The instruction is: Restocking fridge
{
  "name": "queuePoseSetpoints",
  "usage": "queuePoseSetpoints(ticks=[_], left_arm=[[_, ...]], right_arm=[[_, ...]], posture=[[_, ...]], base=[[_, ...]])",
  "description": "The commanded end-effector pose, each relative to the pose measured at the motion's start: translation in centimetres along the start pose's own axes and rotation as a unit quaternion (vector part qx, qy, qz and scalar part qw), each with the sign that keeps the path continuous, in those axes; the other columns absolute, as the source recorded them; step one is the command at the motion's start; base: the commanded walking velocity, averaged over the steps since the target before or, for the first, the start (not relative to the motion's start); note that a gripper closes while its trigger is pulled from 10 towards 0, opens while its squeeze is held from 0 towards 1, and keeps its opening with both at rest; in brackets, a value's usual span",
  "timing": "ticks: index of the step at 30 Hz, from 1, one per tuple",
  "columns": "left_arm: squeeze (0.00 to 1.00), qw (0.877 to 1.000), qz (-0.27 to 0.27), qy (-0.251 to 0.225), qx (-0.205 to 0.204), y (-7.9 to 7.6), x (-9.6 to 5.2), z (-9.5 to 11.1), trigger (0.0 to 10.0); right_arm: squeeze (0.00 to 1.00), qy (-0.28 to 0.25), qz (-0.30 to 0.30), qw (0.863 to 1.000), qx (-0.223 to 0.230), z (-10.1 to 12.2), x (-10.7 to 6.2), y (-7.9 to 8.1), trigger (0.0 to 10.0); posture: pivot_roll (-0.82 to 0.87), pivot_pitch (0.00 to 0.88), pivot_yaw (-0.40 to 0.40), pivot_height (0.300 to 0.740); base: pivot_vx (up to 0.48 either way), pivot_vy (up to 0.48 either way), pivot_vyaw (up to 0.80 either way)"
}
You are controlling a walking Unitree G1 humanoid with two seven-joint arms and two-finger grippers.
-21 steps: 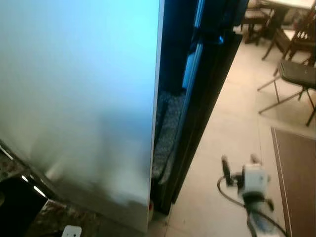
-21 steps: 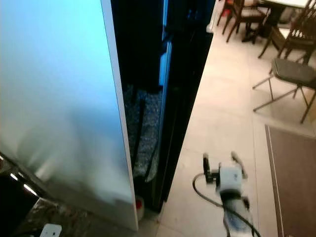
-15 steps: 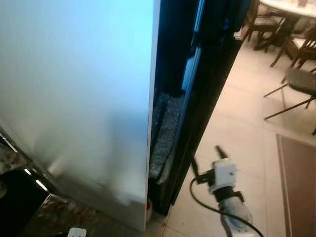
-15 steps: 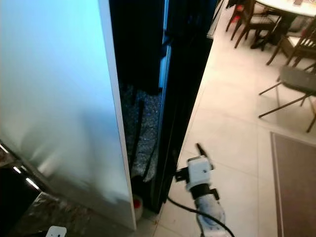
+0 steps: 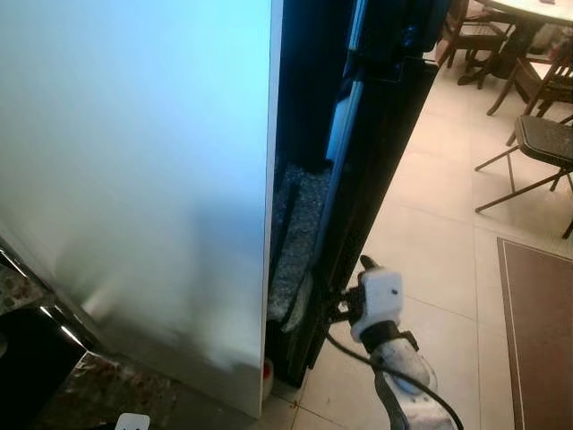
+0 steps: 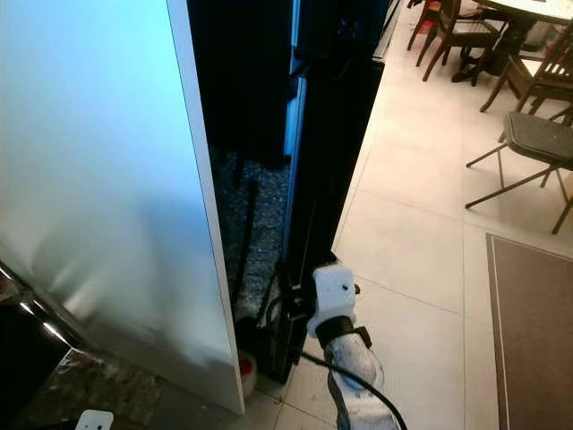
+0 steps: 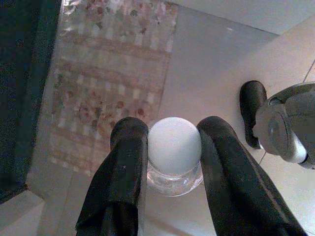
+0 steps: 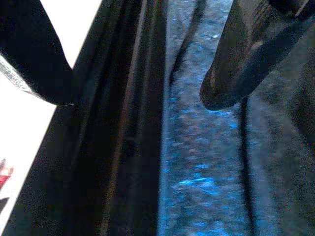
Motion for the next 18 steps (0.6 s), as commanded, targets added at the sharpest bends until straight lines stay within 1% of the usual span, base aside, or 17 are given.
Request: queuePoseSetpoints(ticks=[1, 3, 4, 5, 6, 7, 18], left_arm=[[0.0, 1.0, 0.003, 0.003, -0.007, -0.1, 0.0, -0.2, 10.0], [0.0, 1.0, 0.003, 0.003, -0.007, -0.1, 0.0, -0.1, 10.0], [0.0, 1.0, 0.003, 0.003, -0.007, -0.1, 0.0, -0.1, 10.0], [0.0, 1.0, 0.003, 0.003, -0.007, -0.1, 0.0, -0.1, 10.0], [0.0, 1.0, 0.003, 0.003, -0.007, -0.1, 0.0, -0.1, 10.0], [0.0, 1.0, 0.002, 0.003, -0.007, -0.1, 0.0, -0.1, 10.0], [0.0, 1.0, 0.001, 0.001, -0.009, -0.2, 0.0, 0.0, 10.0]], right_arm=[[1.0, -0.003, -0.015, 1.0, 0.0, 0.8, 0.3, -0.4, 10.0], [0.98, 0.015, -0.039, 0.999, -0.013, 0.8, 0.7, -0.8, 10.0], [0.34, 0.021, -0.042, 0.999, -0.015, 0.8, 0.7, -0.8, 10.0], [0.34, 0.022, -0.044, 0.999, -0.014, 0.9, 0.8, -0.8, 10.0], [0.05, 0.024, -0.045, 0.999, -0.015, 0.9, 1.0, -0.9, 10.0], [0.0, 0.025, -0.045, 0.999, -0.016, 1.0, 1.1, -0.9, 10.0], [0.0, 0.027, -0.046, 0.998, -0.012, 1.5, 2.4, -0.8, 10.0]], posture=[[0.1, 0.0, -0.056, 0.74], [0.09, 0.0, -0.054, 0.74], [0.09, 0.0, -0.054, 0.74], [0.09, 0.0, -0.054, 0.74], [0.09, 0.0, -0.053, 0.74], [0.09, 0.0, -0.053, 0.74], [0.09, 0.0, -0.052, 0.74]], base=[[0.0, 0.0, 0.0], [0.0, 0.0, 0.0], [0.0, 0.0, 0.0], [0.0, 0.0, 0.0], [0.0, 0.0, 0.0], [0.0, 0.0, 0.0], [0.0, 0.0, 0.0]])
Point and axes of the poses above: a point about 5 cm out from each wrist's last joint towards the gripper, its own x axis pointing out of the wrist towards the gripper, its own z axis along the axis of the wrist's last joint, y = z × x, the point moved 2 cm from there along x, pointing out of the wrist towards the gripper, and after that the axes turned 6 degrees about -x, right-handed, at the moved point
